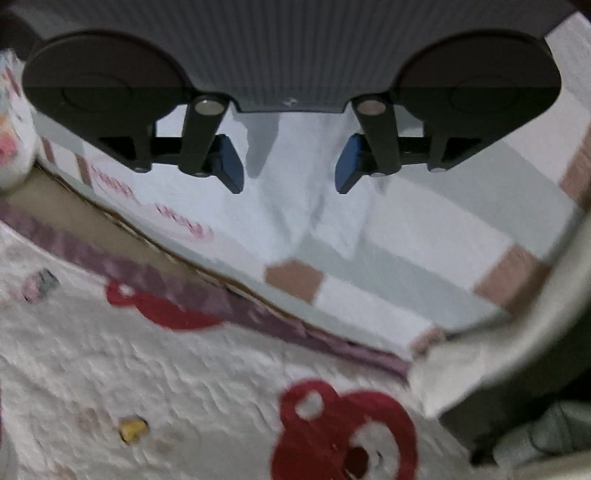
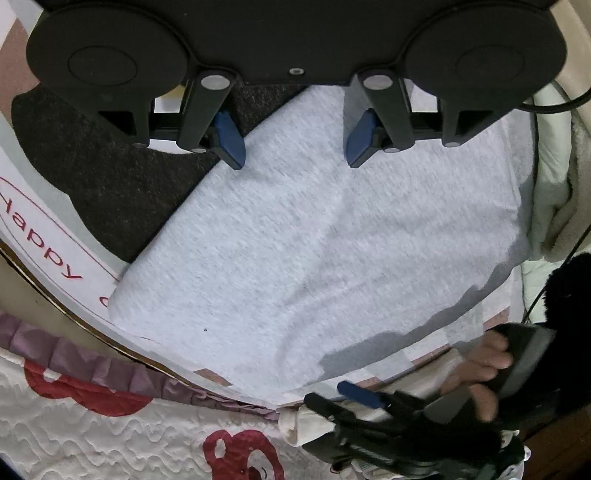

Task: Fold clothes

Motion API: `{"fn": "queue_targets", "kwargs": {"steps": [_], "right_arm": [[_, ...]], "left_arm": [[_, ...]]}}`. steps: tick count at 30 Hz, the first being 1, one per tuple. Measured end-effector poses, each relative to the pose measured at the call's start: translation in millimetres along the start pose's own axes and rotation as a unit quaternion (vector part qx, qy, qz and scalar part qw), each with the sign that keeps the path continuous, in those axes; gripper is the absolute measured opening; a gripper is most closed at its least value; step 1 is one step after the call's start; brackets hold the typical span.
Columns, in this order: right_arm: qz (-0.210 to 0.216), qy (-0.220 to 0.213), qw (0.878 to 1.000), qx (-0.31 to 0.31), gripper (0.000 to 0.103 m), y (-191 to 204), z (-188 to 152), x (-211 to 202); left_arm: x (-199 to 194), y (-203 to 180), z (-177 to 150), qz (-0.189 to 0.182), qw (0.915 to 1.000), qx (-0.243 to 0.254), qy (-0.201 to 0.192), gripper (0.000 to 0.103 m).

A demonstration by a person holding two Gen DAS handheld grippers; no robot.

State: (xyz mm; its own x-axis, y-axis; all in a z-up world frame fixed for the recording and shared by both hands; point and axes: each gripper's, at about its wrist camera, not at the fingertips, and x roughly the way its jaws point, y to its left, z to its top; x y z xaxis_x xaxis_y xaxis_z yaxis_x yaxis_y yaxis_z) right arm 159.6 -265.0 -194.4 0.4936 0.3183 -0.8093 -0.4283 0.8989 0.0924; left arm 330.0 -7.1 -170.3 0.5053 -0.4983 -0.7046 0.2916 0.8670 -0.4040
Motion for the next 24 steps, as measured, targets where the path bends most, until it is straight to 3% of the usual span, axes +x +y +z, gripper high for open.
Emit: {"fn": "queue_targets", "kwargs": {"steps": [4, 5, 6, 8, 10, 11, 12, 14, 15, 17, 18, 19, 22, 24], "right_arm": [[-0.001, 0.000, 1.000, -0.001, 0.067, 0.4, -0.3, 0.7], [-0.001, 0.000, 1.000, -0.001, 0.067, 0.6, -0.3, 0.9], [-0.001, 0.000, 1.000, -0.001, 0.067, 0.7, -0.4, 1.1], [-0.001, 0.000, 1.000, -0.001, 0.067, 0.9, -0.6, 1.5], [-0.001, -0.001, 1.000, -0.002, 0.067, 1.1, -0.7, 1.8], [-0.001, -0.001, 1.000, -0.002, 0.068, 1.2, -0.8, 2.0], [-0.002, -0.001, 1.000, -0.002, 0.068, 1.3, -0.8, 2.2], [-0.002, -0.001, 1.000, -0.003, 0.069, 2.7, -1.0, 2.8], [-0.002, 0.000, 1.000, -0.003, 0.069, 3.1, -1.0, 2.8], [-0.003, 0.000, 1.000, -0.003, 0.069, 3.9, -1.0, 2.8], [-0.003, 0.000, 1.000, -0.004, 0.069, 4.3, -1.0, 2.8], [-0.003, 0.000, 1.000, -0.004, 0.069, 4.5, -1.0, 2.8], [-0.004, 0.000, 1.000, -0.004, 0.069, 5.2, -0.9, 2.6], [-0.004, 0.000, 1.000, -0.005, 0.069, 5.7, -0.8, 2.6]], "left_arm": [[12.9, -15.3, -14.1, 0.013, 0.9976, 0.051, 0.046, 0.067], [16.5, -20.6, -15.7, 0.011, 0.9958, 0.070, 0.059, 0.051], [19.3, -26.6, -17.2, 0.017, 0.9930, 0.092, 0.071, 0.025], [19.5, -40.6, -16.9, 0.050, 0.9872, 0.132, 0.074, 0.021], [11.9, -55.8, -13.0, 0.088, 0.9828, 0.156, 0.047, 0.015], [6.7, -65.7, -12.7, 0.118, 0.9763, 0.180, 0.023, 0.011], [-0.6, -78.7, -14.7, 0.165, 0.9616, 0.219, -0.015, 0.004], [-12.7, -99.6, -18.2, 0.245, 0.9250, 0.280, -0.079, 0.004], [-13.8, -96.3, -16.4, 0.247, 0.9283, 0.267, -0.077, 0.006], [-17.0, -77.7, -8.1, 0.189, 0.9635, 0.181, -0.057, 0.007], [-18.7, -70.1, -6.7, 0.151, 0.9764, 0.146, -0.052, 0.007], [-19.6, -66.0, -6.8, 0.118, 0.9836, 0.128, -0.050, 0.007], [-9.7, -64.9, -5.0, 0.063, 0.9909, 0.116, -0.025, 0.022], [6.1, -63.5, 0.7, 0.077, 0.9921, 0.098, -0.008, 0.044]]}}
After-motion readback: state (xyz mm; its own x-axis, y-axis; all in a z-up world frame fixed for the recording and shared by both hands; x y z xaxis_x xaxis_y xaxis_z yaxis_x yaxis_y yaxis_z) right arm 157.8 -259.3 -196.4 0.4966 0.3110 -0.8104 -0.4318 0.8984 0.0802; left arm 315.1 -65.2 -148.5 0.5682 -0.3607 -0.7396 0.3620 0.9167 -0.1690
